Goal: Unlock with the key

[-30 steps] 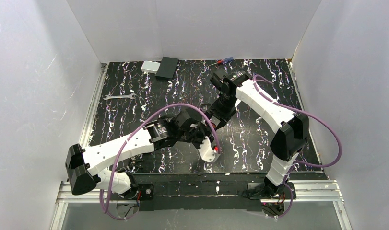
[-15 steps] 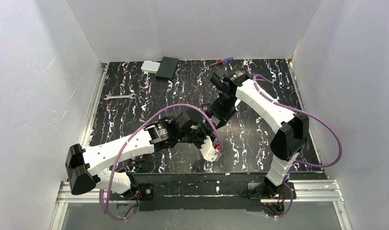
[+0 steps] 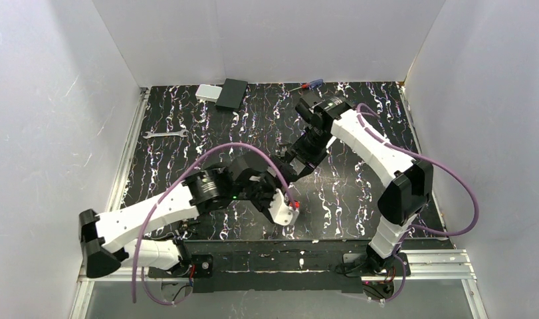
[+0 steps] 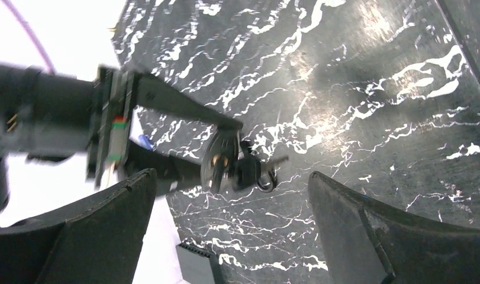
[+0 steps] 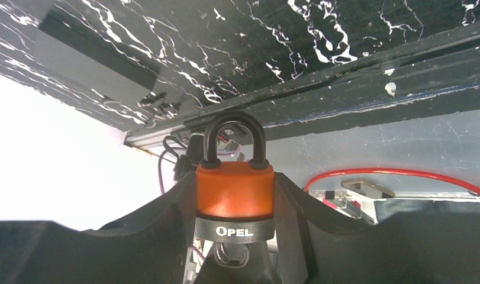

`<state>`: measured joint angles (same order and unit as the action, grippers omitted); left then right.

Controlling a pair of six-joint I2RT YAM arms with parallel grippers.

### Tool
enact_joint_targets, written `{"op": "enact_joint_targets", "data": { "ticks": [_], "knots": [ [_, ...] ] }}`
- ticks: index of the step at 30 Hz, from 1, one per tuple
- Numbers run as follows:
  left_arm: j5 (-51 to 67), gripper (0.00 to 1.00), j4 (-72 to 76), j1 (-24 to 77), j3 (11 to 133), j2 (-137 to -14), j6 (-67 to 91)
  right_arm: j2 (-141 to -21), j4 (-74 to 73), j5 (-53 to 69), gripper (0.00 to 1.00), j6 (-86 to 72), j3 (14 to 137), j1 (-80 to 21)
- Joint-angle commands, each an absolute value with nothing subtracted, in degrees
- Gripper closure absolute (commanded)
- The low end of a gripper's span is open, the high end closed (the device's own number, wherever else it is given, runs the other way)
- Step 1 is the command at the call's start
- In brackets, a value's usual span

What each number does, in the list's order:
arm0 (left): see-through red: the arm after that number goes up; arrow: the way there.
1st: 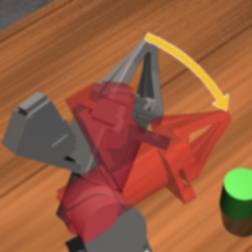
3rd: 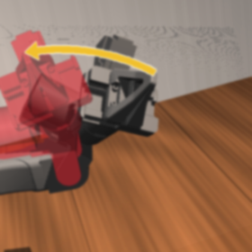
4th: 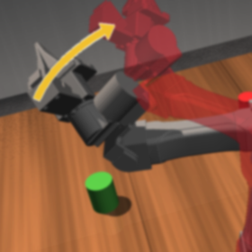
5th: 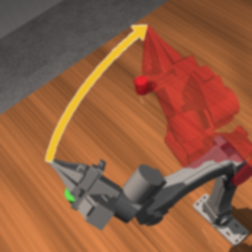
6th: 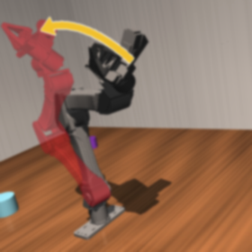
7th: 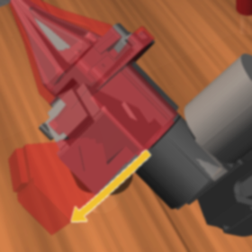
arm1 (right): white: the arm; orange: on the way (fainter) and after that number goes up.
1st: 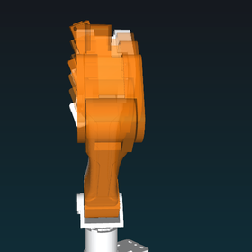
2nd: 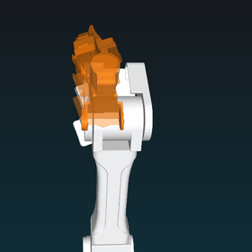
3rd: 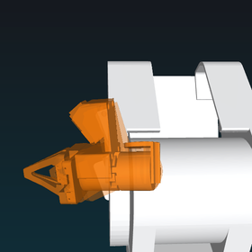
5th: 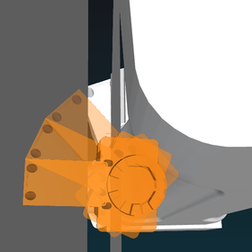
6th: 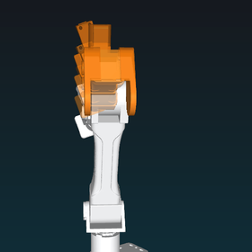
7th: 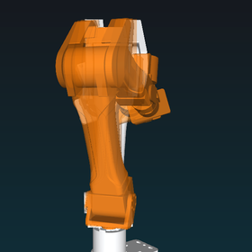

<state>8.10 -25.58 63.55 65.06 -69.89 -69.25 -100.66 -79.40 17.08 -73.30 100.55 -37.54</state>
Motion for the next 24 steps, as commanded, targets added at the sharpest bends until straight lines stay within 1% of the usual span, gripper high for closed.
{"op": "enact_joint_targets", "data": {
  "ticks": [1,3,5,9,12,13,16,19,20,24],
  "knots": [
    [7.72,0.02,-23.39,63.72,63.92,-62.73,-60.86,-97.19,-80.07,15.55,0.99,-73.95,100.92,-34.77],
    [6.44,0.02,-20.81,63.72,63.24,-60.57,-51.71,-97.20,-79.90,14.05,0.99,-73.56,101.75,-34.19],
    [2.67,0.02,-19.60,63.72,63.61,-59.36,-42.26,-97.25,-79.99,12.53,0.99,-73.04,102.66,-33.71],
    [-7.37,0.02,-24.60,63.68,69.26,-59.48,-24.23,-97.06,-79.70,9.58,0.99,-71.59,104.90,-33.23],
    [-15.63,0.02,-26.79,63.68,72.86,-60.01,-4.82,-96.90,-79.40,6.76,0.99,-70.67,107.43,-33.20],
    [-17.21,0.02,-27.27,63.52,73.65,-60.09,-2.08,-96.76,-79.03,5.77,0.99,-70.20,108.12,-33.20],
    [-18.40,0.03,-28.19,62.90,75.12,-60.74,10.47,-95.74,-78.17,2.06,0.99,-68.87,109.92,-33.21],
    [-18.04,0.15,-29.55,61.19,76.35,-61.43,23.20,-93.25,-76.94,-2.85,0.99,-68.73,109.51,-33.22],
    [-17.68,0.17,-30.21,60.50,76.56,-61.78,27.25,-92.25,-75.92,-3.88,0.99,-68.73,108.98,-33.22],
    [-11.49,0.19,-28.23,56.18,75.27,-61.39,38.01,-86.82,-69.61,-6.19,0.99,-67.90,105.24,-33.22]
  ]
}}
